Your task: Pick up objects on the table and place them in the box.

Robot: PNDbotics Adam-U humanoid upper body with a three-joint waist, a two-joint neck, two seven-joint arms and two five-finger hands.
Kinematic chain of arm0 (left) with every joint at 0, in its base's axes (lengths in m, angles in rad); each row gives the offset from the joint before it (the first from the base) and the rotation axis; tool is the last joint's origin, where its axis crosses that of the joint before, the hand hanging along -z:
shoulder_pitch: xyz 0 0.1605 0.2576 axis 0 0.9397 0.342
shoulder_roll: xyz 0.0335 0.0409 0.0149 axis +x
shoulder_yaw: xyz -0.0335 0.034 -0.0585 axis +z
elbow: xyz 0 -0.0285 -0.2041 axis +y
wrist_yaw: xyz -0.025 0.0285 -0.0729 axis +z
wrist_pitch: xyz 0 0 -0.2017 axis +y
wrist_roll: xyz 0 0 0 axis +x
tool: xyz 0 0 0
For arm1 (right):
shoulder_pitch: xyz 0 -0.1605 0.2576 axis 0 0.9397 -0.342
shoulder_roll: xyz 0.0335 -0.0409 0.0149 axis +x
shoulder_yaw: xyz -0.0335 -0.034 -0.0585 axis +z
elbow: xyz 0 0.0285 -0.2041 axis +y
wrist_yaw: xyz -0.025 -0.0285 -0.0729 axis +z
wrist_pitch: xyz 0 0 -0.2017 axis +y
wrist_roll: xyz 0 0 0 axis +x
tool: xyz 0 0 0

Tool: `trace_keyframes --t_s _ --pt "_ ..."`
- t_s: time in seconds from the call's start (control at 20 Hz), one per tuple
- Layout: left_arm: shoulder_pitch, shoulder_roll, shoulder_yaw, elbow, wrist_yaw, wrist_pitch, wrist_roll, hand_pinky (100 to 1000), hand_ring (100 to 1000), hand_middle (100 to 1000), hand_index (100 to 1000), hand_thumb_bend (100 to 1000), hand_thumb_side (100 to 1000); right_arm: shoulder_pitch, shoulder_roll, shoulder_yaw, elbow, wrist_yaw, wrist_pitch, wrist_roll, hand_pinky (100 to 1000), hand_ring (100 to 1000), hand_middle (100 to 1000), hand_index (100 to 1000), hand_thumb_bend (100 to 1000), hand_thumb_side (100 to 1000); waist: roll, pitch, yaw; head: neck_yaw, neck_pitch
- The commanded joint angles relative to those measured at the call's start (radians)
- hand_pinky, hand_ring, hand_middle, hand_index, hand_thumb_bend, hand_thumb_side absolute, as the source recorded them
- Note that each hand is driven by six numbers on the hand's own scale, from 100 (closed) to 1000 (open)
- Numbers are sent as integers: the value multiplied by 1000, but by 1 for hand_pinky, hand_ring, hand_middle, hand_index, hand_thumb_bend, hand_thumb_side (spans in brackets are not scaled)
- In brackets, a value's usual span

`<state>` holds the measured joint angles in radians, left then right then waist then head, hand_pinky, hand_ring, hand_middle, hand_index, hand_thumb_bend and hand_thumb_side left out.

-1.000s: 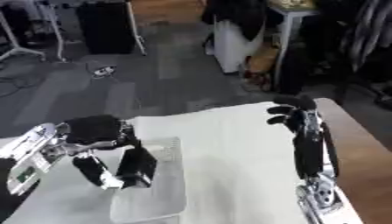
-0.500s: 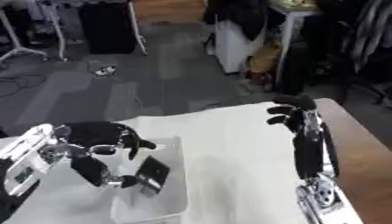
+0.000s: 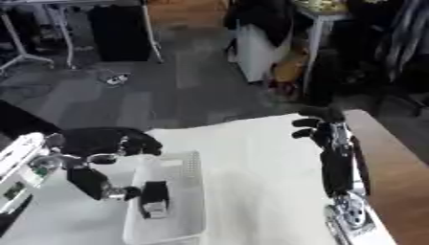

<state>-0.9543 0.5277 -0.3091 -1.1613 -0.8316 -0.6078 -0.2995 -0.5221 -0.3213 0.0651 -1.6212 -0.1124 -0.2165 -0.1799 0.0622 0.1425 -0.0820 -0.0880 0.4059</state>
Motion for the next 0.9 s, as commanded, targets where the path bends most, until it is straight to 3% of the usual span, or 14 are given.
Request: trace_keyframes --t_s 0.05,0.1,0.15,0.2,0.25,0.3,0.4,0.5,0.7,0.9 --pt "10 42 68 -34 12 86 124 731 838 861 916 100 837 -2 -12 -10 -9 -1 -1 -3 548 622 659 709 201 1000 -6 -24 13 -9 -11" --pt "48 45 118 -54 67 170 229 859 890 891 952 100 843 4 -17 -14 -7 0 -1 -6 548 622 659 709 201 1000 -8 -26 25 -8 -11" --pt "68 52 117 -72 96 227 301 688 818 847 903 100 834 6 -19 -15 -6 1 -2 -7 548 622 659 709 201 1000 -9 -27 29 -6 -12" --pt "106 55 135 -101 143 283 377 764 853 869 929 100 840 8 -22 -17 -5 2 -2 -9 548 622 659 709 201 1000 -9 -27 37 -5 -14" --pt "115 61 126 -118 162 317 416 722 835 860 915 100 837 9 -22 -17 -4 2 -2 -10 548 622 659 709 202 1000 -9 -28 38 -3 -13" --pt "171 50 158 -146 207 357 472 652 799 834 887 100 834 9 -25 -20 -5 3 -4 -12 547 622 659 709 200 1000 -12 -25 53 -3 -15" --pt "263 31 193 -230 288 408 552 658 802 819 870 100 833 9 -27 -24 -5 3 -7 -17 547 622 660 709 233 1000 -14 -22 68 -5 -16" --pt "358 8 231 -307 355 457 607 614 776 822 873 100 835 9 -29 -28 -6 3 -10 -23 547 622 659 709 199 1000 -19 -19 85 -9 -14" --pt "486 -60 290 -445 419 481 654 597 762 814 849 100 836 16 -25 -42 -11 1 -18 -39 546 621 658 709 196 1000 -34 -11 109 -11 -16" --pt "538 -123 314 -541 444 476 657 591 756 812 845 100 839 20 -14 -50 -25 -2 -25 -51 546 619 658 708 194 1000 -48 3 116 -7 -13"
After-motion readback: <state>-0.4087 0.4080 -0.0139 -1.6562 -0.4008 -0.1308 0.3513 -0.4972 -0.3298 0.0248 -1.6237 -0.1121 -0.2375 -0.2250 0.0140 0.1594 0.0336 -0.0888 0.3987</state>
